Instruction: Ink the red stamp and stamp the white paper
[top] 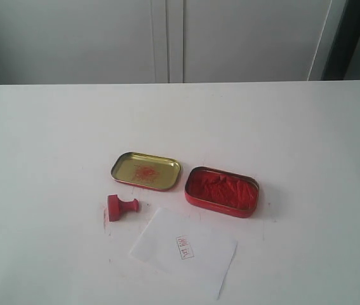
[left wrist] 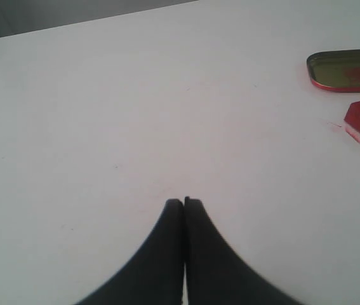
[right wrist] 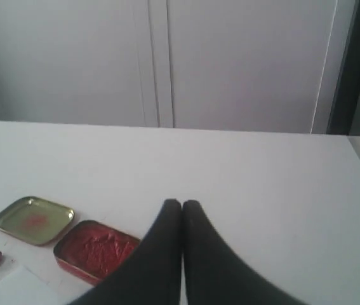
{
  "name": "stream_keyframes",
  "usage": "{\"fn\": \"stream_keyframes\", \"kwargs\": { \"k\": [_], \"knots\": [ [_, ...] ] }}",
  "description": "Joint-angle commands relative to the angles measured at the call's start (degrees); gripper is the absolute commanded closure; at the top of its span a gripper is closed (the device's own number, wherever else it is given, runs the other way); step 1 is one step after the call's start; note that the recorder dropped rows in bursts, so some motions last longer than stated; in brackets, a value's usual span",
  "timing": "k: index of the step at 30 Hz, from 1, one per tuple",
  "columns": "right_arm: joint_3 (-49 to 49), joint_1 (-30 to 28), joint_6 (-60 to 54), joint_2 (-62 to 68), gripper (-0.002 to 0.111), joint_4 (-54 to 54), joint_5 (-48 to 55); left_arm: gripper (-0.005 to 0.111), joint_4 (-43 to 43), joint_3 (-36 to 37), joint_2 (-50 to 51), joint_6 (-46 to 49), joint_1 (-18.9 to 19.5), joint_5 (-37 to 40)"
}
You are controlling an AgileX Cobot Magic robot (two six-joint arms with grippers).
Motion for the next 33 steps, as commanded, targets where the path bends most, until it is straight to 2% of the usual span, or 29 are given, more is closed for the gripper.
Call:
{"fn": "stream_keyframes", "kwargs": {
  "k": [1, 33],
  "knots": [
    [0.3, -0.4, 0.2, -6.2, 0.108, -0.7, -0.3, 0.107, -0.2, 0.2, -0.2, 0.2, 0.2, -0.2],
    [0.4, -0.4, 1.4, -6.5, 0.108, 0.4, 0.3, 0.107, -0.2, 0.2, -0.2, 0.2, 0.2, -0.2]
  ]
}}
